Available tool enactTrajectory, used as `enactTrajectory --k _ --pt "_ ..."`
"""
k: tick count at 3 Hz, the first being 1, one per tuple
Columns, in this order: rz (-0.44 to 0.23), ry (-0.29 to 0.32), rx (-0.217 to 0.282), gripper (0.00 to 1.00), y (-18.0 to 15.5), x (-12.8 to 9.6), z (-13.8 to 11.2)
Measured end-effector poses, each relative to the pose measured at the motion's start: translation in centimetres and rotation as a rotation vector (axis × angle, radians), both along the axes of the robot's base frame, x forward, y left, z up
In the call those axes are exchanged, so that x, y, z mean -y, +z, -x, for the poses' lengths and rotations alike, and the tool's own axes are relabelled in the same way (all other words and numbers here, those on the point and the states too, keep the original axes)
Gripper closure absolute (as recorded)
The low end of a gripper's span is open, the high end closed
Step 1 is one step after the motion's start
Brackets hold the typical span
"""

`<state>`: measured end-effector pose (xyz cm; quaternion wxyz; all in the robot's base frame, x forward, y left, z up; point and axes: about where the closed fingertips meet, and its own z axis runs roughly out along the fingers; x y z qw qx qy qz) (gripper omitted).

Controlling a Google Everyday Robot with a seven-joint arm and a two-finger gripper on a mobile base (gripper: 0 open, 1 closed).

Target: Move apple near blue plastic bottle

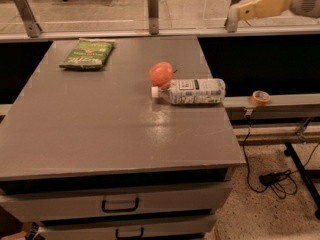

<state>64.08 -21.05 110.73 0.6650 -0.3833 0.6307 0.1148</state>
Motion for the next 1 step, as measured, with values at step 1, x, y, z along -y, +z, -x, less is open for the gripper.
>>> enactTrajectory --k 1 --pt "-0.019 -0.116 0.047 0.0 1.49 4.48 0.92"
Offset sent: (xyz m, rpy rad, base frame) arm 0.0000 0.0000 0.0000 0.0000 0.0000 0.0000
